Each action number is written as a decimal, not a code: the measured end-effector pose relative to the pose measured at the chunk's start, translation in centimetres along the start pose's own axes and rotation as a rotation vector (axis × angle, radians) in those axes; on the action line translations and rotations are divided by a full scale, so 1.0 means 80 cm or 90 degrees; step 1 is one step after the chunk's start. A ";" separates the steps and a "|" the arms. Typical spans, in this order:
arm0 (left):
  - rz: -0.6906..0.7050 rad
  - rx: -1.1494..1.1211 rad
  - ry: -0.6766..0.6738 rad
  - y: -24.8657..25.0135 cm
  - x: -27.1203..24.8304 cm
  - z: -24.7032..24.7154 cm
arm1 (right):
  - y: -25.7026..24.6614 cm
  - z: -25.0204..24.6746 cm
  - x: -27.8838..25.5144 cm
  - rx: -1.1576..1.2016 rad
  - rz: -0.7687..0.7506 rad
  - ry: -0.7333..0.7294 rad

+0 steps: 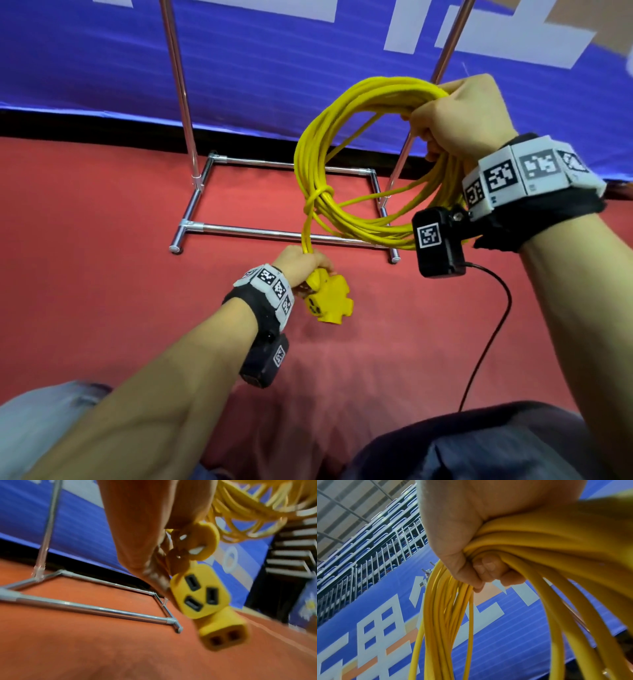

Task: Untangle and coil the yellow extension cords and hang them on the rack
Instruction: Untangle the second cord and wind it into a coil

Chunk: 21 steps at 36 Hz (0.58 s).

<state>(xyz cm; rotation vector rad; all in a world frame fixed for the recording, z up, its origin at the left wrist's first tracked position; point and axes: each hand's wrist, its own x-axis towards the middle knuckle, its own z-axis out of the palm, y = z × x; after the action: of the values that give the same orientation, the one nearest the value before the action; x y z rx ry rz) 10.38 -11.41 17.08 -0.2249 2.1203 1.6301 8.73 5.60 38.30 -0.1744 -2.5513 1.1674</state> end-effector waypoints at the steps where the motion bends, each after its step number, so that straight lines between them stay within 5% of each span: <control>1: -0.024 -0.077 -0.029 0.004 -0.005 0.001 | 0.002 0.001 0.001 -0.015 -0.011 0.011; 5: -0.068 -0.362 -0.159 0.013 -0.020 0.003 | 0.016 0.009 -0.002 -0.096 -0.062 0.040; 10: -0.032 -0.637 -0.177 0.027 -0.032 -0.005 | 0.050 0.022 -0.014 -0.181 -0.117 0.025; 15: -0.026 -0.844 -0.123 0.060 -0.042 -0.004 | 0.066 0.036 -0.033 -0.167 -0.105 -0.067; 21: 0.004 -0.737 0.112 0.068 -0.029 0.010 | 0.047 0.071 -0.053 -0.138 -0.115 -0.173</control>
<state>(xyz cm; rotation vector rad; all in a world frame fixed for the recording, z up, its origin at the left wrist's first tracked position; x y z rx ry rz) 10.48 -9.43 22.72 -0.7140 1.0085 2.7164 10.66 3.00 30.97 0.1742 -2.8561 0.8990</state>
